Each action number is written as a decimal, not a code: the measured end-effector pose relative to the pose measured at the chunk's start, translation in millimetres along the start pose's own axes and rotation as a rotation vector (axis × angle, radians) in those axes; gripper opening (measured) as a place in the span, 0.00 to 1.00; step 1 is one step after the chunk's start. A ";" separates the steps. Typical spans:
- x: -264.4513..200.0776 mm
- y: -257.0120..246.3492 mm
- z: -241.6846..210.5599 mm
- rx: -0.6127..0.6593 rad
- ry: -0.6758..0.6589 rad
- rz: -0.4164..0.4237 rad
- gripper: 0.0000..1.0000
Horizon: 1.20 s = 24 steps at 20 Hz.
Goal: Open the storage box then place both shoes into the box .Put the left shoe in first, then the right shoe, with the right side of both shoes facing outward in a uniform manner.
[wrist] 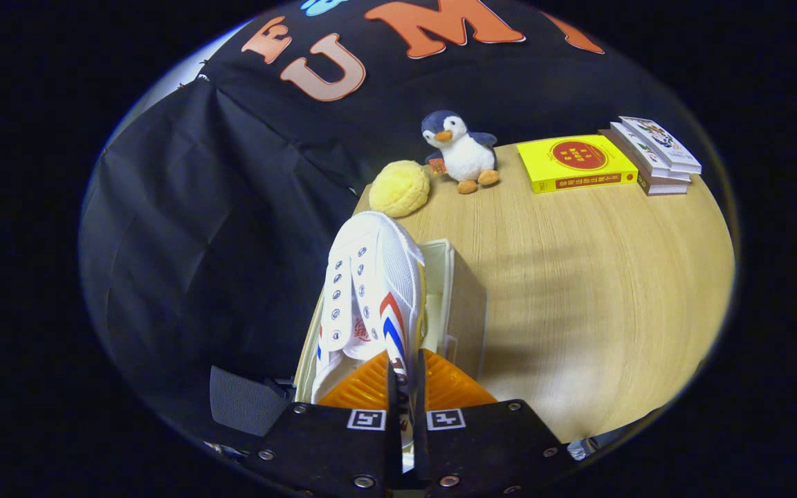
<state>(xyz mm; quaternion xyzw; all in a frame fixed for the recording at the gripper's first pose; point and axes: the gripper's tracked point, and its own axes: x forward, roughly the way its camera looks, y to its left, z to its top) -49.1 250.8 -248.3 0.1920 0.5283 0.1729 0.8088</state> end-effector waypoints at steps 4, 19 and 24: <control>19.9 1.3 -18.6 0.020 0.053 -0.070 0.07; 0.4 21.3 25.1 -0.051 -0.091 0.000 0.71; -46.5 21.2 59.8 -0.082 -0.217 0.035 0.85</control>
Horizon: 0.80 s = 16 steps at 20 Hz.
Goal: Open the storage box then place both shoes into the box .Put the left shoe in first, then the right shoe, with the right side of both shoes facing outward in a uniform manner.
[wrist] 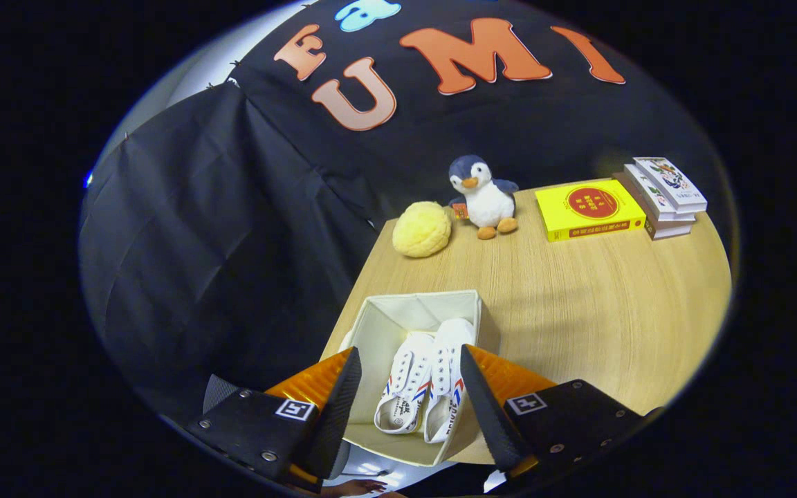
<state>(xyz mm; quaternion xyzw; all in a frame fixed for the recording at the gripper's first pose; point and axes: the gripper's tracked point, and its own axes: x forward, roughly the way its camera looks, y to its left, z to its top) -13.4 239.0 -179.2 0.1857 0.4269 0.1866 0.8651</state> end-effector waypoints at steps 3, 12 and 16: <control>-26.7 -15.5 25.5 -0.028 -0.083 -0.020 0.89; -106.8 -85.8 90.7 -0.129 -0.334 -0.177 0.92; -141.7 -114.0 109.2 -0.159 -0.433 -0.235 0.92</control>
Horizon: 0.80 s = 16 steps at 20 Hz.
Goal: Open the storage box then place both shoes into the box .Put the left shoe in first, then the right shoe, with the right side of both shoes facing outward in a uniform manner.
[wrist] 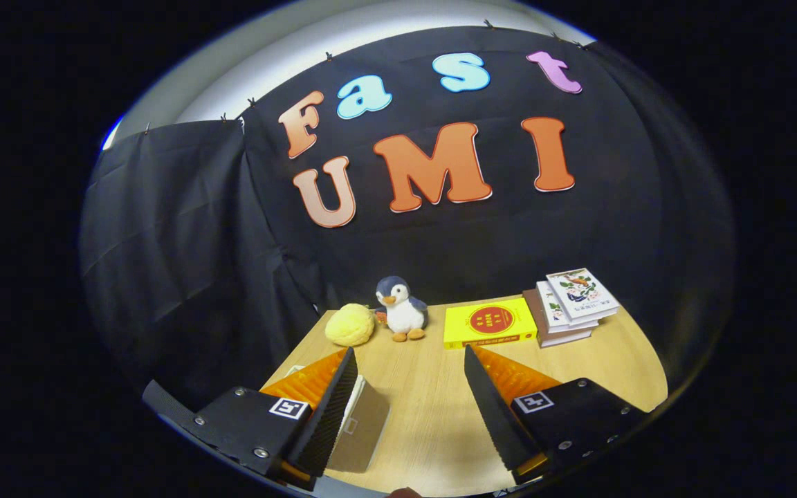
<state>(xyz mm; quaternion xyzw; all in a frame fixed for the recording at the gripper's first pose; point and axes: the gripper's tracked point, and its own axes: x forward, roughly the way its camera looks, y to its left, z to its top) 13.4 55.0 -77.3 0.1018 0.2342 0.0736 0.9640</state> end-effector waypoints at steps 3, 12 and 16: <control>-12.7 -25.3 23.2 -0.036 -0.112 -0.046 0.92; -48.0 -80.0 46.5 -0.114 -0.295 -0.143 0.92; -55.9 -89.6 49.4 -0.130 -0.341 -0.154 0.92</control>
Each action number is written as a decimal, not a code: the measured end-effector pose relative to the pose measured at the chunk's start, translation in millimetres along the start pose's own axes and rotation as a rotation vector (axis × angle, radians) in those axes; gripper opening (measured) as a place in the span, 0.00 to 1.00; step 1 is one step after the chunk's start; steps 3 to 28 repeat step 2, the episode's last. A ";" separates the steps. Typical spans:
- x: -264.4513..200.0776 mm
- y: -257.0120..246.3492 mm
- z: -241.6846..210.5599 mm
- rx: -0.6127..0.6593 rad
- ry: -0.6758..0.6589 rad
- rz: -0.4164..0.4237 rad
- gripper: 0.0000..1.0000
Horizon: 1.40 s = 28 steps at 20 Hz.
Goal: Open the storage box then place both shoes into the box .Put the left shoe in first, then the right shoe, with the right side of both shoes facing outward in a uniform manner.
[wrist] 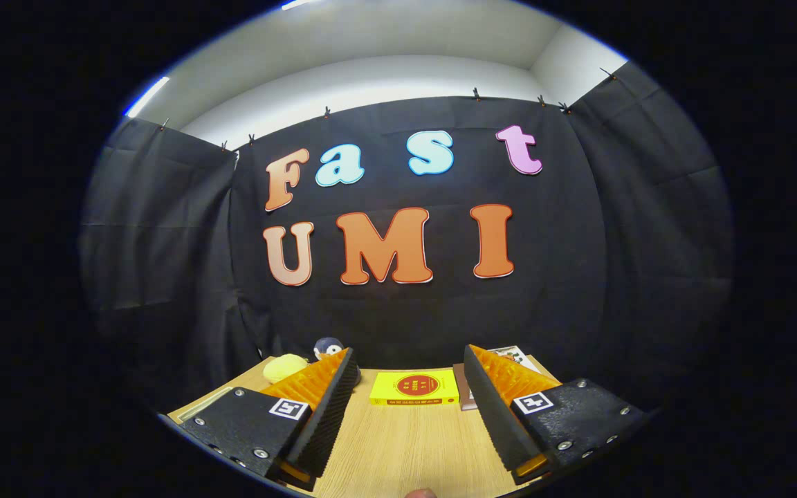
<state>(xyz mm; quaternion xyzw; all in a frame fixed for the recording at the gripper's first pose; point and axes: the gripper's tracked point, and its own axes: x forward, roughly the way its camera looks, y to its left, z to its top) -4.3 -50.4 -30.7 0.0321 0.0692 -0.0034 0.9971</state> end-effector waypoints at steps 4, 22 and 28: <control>-0.1 -2.3 -1.4 -0.002 -0.007 -0.002 0.92; -0.1 -2.3 -1.4 -0.002 -0.007 -0.002 0.92; -0.1 -2.3 -1.4 -0.002 -0.007 -0.002 0.92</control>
